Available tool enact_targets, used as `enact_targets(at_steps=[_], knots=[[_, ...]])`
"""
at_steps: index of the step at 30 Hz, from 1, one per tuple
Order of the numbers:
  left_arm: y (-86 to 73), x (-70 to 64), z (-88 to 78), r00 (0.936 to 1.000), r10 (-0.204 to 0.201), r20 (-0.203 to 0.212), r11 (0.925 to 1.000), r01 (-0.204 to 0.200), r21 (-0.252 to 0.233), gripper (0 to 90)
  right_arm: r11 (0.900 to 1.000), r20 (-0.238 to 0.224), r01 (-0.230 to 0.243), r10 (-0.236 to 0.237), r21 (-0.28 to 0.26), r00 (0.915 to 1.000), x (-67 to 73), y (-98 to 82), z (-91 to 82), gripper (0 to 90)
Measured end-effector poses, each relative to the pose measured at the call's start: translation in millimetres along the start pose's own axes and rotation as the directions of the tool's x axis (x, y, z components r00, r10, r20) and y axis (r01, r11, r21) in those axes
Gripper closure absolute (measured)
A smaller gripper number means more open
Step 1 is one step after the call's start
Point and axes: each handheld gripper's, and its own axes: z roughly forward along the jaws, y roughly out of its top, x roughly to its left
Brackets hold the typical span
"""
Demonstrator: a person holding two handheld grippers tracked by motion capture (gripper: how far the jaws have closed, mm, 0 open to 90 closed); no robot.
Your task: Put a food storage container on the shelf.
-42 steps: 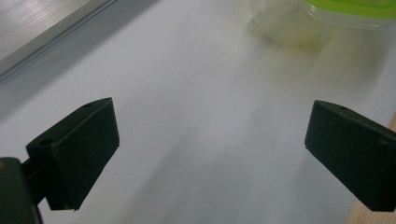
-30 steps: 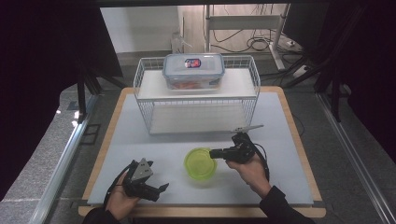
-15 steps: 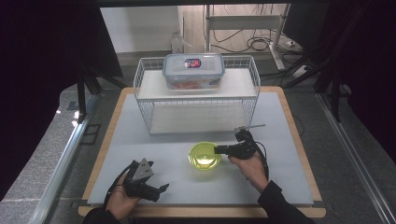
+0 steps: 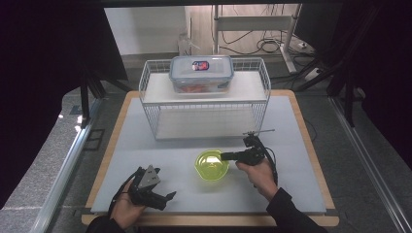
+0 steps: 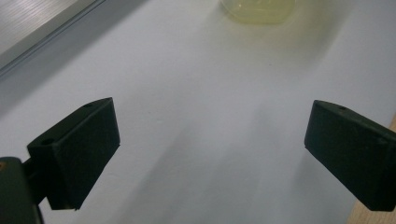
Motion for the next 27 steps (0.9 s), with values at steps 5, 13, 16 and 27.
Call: enact_targets(at_steps=[5, 13, 16, 27], knots=[[0.1, 0.1, -0.3, 1.0, 0.001, -0.001, 1.0, -0.001, -0.002, 3.2, 0.999, 0.005, 0.038, -0.038, -0.015, 0.9993, 9.6, 2.4, -4.4, 83.1], [0.2, 1.5, -2.0, 0.9999, -0.008, -0.007, 0.9999, 0.008, -0.012, 3.2, 0.996, -0.033, 0.047, -0.05, -0.077, 0.9982, 18.0, 11.9, -22.1, 83.2], [0.1, 2.2, -2.9, 0.9998, -0.016, -0.009, 0.9997, 0.016, -0.019, 3.1, 0.993, -0.051, 0.051, -0.056, -0.106, 0.9971, 23.7, 18.4, -30.4, 83.1], [0.1, 2.7, -3.7, 0.9997, -0.02, -0.011, 0.9995, 0.02, -0.026, 2.9, 0.976, -0.094, 0.076, -0.096, -0.204, 0.9909, 47.2, 53.7, -62.5, 83.1]])
